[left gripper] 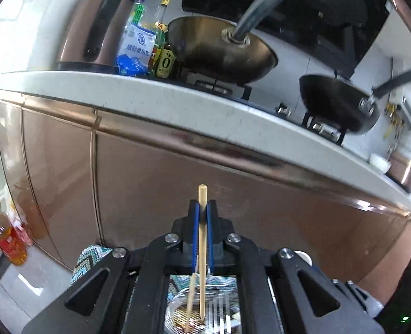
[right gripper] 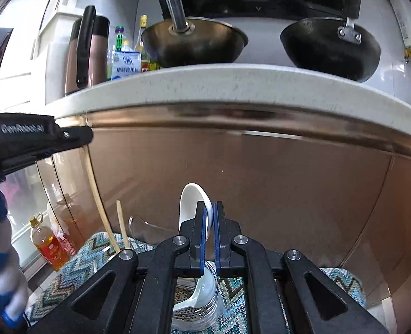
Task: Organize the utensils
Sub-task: 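Lower the chopstick into the holder with the left tool while the right releases the spoon there, then lift both open tools from the holder and return toward the cloth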
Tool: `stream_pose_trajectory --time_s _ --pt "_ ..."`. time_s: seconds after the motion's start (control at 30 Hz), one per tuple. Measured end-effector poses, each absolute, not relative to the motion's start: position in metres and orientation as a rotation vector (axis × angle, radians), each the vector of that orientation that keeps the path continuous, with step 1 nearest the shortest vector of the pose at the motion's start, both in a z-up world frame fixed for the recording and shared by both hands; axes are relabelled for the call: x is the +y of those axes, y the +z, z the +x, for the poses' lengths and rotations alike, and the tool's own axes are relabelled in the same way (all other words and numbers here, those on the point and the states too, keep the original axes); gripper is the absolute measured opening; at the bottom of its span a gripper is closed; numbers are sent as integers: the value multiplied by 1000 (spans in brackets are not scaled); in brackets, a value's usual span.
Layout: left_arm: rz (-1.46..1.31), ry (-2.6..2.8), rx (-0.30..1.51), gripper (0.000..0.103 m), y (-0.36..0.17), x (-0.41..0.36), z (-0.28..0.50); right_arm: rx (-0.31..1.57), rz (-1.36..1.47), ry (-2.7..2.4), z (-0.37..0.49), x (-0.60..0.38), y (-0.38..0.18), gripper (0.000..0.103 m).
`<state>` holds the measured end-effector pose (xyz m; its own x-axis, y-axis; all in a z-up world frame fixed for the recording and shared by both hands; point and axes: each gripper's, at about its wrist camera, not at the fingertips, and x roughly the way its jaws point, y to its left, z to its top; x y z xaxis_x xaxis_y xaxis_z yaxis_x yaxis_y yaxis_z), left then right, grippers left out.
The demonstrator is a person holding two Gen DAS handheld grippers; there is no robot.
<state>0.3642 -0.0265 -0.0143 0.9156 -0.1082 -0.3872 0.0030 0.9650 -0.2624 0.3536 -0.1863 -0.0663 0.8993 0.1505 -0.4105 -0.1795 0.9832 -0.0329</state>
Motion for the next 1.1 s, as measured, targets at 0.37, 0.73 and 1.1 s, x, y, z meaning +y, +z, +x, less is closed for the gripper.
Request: stream_pose_trajectory --time_s 0.37,0.73,1.1 --pt "-172 -69 399 9 -5 -36 340 433 -47 169 338 -195 -66 21" --pt "-148 -65 335 20 62 -12 255 357 -68 164 256 -197 6 21" --pt "-143 -41 338 28 95 34 168 289 -73 181 170 -199 58 23"
